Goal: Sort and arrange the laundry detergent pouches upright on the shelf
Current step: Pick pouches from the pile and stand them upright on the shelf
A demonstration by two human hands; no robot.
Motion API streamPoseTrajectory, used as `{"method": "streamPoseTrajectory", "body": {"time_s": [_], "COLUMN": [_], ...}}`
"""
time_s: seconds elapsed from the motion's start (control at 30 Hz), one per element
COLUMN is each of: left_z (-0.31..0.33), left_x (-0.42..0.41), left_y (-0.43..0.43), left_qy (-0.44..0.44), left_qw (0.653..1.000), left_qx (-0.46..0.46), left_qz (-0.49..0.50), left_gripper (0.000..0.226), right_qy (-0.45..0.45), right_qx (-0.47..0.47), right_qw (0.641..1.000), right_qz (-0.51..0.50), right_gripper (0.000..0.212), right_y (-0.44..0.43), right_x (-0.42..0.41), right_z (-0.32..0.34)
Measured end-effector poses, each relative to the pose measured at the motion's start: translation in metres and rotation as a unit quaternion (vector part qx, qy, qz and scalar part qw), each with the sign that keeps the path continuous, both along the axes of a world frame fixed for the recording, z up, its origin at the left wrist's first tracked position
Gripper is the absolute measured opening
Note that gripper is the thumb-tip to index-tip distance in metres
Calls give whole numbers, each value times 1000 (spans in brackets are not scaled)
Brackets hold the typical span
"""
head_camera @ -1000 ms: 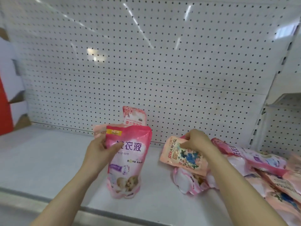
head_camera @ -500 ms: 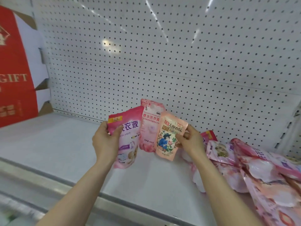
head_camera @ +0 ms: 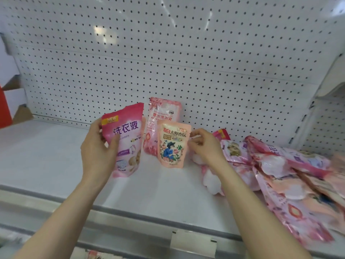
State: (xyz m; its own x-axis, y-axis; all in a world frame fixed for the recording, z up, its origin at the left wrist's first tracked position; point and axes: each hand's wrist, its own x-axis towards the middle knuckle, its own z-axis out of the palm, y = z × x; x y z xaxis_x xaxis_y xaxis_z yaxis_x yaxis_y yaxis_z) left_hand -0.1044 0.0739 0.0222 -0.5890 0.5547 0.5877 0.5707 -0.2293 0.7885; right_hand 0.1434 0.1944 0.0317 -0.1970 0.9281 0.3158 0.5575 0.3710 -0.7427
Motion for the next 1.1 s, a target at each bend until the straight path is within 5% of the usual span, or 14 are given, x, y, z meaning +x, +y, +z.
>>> {"method": "streamPoseTrajectory", "body": {"time_s": [0.1,0.2,0.37,0.47,0.7,0.93,1.1], "left_z": [1,1,-11,-11,-6,4,24], "left_x": [18,52,123,173,261,275,267], "left_y": [-8,-10,29,64,157,191,171], "left_qy": [83,204,285,314,386,482,510], "left_qw": [995,973,952,924,857,796,757], "left_qx": [21,83,35,-69,-196,-309,-360], "left_qz": [47,64,-110,-205,-278,-198,-193], "left_gripper": [68,57,48,46,44,63,52], "right_qy": [-34,-72,-235,-312,-249,-45,36], "right_qx": [56,93,154,62,72,145,172], "right_qw": [997,988,933,922,947,953,944], "right_qz": [-46,-99,-225,-222,-187,-262,-281], "right_gripper": [18,16,26,40,25,44,49], "right_y": [-6,-8,-8,-8,-20,-30,-22], "right_x": [36,83,159,185,213,277,294], "right_z": [11,20,21,12,3,26,34]}}
